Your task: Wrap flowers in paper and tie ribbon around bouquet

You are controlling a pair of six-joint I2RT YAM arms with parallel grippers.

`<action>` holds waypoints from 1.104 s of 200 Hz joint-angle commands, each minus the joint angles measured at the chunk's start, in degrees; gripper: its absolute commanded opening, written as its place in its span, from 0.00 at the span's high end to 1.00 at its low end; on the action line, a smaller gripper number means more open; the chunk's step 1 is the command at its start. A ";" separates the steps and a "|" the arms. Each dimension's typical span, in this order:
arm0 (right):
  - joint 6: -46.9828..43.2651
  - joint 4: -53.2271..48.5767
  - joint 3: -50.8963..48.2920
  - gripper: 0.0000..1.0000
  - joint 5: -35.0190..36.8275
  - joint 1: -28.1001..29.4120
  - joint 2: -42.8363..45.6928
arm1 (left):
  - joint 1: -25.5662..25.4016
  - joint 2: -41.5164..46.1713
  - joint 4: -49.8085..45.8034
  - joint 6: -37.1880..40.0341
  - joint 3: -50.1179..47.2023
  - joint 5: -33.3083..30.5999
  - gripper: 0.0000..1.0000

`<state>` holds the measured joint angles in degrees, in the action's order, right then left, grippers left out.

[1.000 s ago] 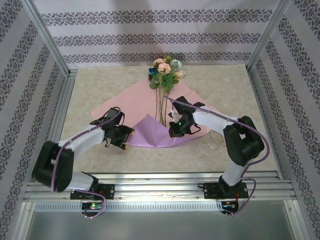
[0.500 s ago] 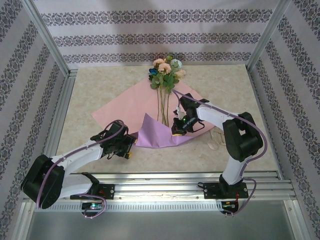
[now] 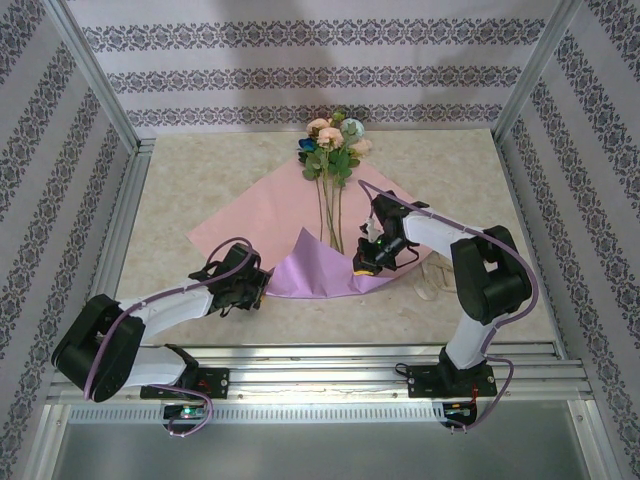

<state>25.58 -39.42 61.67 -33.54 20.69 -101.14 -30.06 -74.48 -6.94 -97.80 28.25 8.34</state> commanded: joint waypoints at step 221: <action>75.40 42.27 -24.08 0.46 23.07 29.48 26.70 | -3.25 5.60 -0.64 -15.30 -2.43 1.73 1.00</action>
<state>83.79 -16.03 38.68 -16.40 46.68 -69.60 -32.32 -68.62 -9.15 -108.29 27.05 8.97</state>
